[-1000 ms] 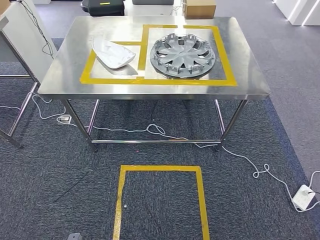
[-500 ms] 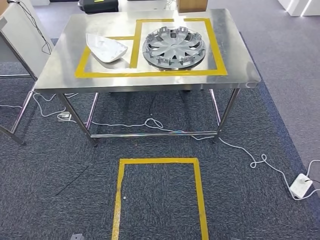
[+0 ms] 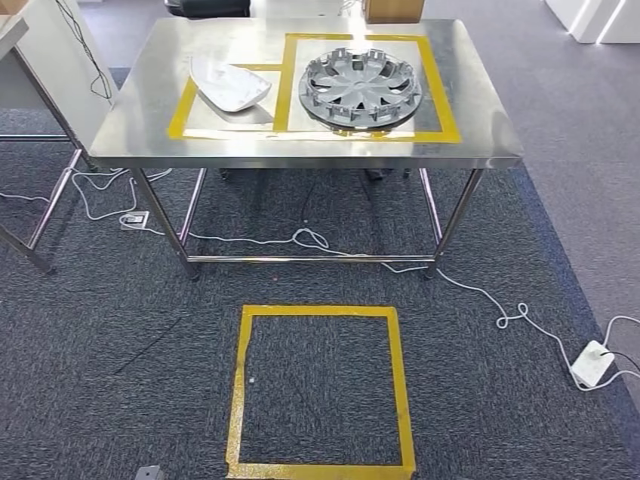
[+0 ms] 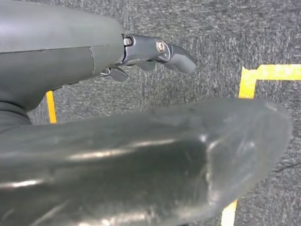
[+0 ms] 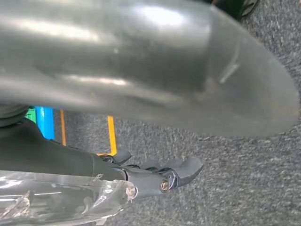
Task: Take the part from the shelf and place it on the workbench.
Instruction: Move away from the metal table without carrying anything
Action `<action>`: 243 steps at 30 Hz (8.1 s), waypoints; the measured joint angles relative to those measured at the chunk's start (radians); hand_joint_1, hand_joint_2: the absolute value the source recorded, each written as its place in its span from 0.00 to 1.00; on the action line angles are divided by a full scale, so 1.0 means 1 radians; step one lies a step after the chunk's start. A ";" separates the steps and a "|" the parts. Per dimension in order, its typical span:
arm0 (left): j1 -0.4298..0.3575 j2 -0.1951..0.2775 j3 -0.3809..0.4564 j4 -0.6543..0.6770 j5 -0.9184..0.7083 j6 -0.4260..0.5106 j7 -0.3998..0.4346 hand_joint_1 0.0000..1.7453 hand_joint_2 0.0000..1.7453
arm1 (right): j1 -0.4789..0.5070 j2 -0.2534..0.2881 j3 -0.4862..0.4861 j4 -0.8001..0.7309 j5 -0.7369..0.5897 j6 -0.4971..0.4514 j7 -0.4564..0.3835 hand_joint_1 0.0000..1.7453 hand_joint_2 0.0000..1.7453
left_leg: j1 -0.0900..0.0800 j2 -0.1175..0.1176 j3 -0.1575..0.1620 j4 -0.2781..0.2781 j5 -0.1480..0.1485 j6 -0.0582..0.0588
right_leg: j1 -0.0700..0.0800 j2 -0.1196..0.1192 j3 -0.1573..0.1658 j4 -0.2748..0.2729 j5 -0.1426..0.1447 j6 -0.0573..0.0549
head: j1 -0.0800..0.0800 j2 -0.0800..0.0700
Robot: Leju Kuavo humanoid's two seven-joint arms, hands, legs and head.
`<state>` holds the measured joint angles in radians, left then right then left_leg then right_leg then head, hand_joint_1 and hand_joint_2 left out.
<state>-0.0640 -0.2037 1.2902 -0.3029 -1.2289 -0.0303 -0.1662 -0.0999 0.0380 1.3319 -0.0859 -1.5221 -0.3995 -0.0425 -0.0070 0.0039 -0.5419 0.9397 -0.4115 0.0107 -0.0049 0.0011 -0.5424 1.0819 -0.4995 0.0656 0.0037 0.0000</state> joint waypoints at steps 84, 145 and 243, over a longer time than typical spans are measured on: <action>0.011 0.004 0.001 0.004 -0.084 -0.034 -0.009 0.00 0.00 | 0.018 0.006 -0.188 -0.001 0.000 0.013 -0.086 0.00 0.00 | 0.022 -0.033 0.013 0.045 -0.053 -0.012 | -0.009 0.073 -0.091 -0.014 0.049 0.002 | 0.019 0.000; -0.004 -0.001 0.088 0.005 -0.017 0.000 -0.020 0.00 0.00 | 0.010 -0.008 -0.061 0.000 0.003 0.035 -0.101 0.00 0.00 | 0.019 -0.030 0.010 0.044 -0.053 -0.014 | -0.005 0.076 -0.095 -0.013 0.053 -0.007 | 0.035 0.000; 0.023 0.033 0.052 0.005 -0.090 -0.035 -0.022 0.00 0.00 | 0.010 -0.007 -0.104 -0.001 0.000 0.053 -0.153 0.00 0.00 | 0.015 0.039 0.003 0.043 -0.052 -0.011 | -0.008 0.002 -0.161 0.171 -0.030 -0.002 | 0.043 0.000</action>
<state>-0.0406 -0.1710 1.3417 -0.2978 -1.3191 -0.0658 -0.1883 -0.0897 0.0307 1.2279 -0.0866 -1.5218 -0.3464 -0.1960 0.0081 0.0427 -0.5388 0.9824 -0.4636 -0.0002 -0.0134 0.0033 -0.7036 1.2528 -0.5293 0.0632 0.0468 0.0004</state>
